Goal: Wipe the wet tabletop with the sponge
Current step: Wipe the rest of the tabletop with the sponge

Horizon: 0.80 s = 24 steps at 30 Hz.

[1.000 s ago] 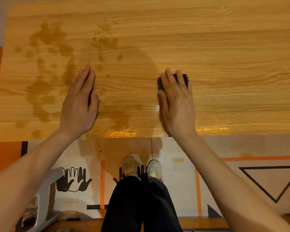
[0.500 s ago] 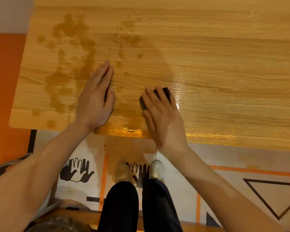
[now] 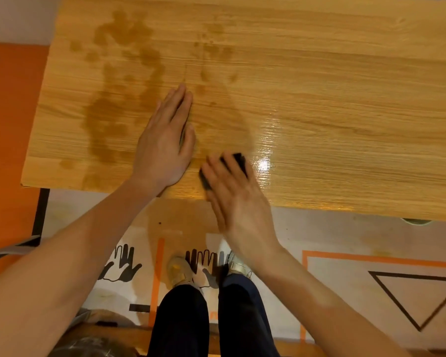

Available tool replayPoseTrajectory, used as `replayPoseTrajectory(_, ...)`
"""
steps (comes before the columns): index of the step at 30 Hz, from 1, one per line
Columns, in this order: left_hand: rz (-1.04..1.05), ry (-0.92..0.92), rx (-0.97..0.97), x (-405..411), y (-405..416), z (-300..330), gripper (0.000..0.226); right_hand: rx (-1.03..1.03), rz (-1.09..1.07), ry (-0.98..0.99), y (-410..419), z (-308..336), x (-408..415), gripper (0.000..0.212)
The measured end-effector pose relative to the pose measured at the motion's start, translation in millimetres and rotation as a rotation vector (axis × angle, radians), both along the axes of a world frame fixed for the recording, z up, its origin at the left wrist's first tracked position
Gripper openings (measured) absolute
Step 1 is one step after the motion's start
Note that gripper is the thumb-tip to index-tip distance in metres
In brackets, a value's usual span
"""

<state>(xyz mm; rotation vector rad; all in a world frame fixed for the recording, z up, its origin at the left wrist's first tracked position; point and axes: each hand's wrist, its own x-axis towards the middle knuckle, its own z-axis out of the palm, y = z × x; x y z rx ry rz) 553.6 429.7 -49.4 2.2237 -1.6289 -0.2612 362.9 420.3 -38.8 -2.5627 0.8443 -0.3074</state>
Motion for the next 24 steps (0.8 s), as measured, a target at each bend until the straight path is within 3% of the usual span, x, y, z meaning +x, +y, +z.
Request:
replayPoseTrajectory(4, -0.002, 0.044, -0.01, 1.3, 0.1, 1.1, 0.053, 0.003, 0.051, 0.042, -16.9, 6.4, -37.2, 0.043)
replayPoseTrajectory(8, -0.053, 0.162, 0.01, 10.4, 6.2, 6.8, 0.053, 0.095, -0.331, 0.042, -53.5, 11.0, -99.7, 0.045)
replayPoseTrajectory(11, -0.121, 0.119, 0.015, 24.9, 24.4, 12.4, 0.053, 0.163, -0.468, -0.01, -42.8, 12.9, -97.4, 0.049)
replayPoseTrajectory(14, -0.111, 0.11, 0.042, 40.9, 51.6, 16.0, 0.057, 0.121, -0.343, -0.033, -10.7, 11.9, -52.1, 0.049)
replayPoseTrajectory(19, -0.051, 0.042, 0.056, 77.0, 88.1, 9.9, 0.06, 0.026, 0.157, 0.047, -8.6, 9.0, -38.9, 0.051)
replayPoseTrajectory(21, -0.04, 0.023, 0.047, 88.3, 96.6, 5.5, 0.06, -0.02, 0.186, 0.077, -27.4, 6.7, -73.1, 0.051)
replayPoseTrajectory(24, -0.043, 0.02, 0.018, 95.1, 99.7, 0.4, 0.059, -0.082, 0.022, 0.083, -42.2, 5.7, -127.9, 0.053)
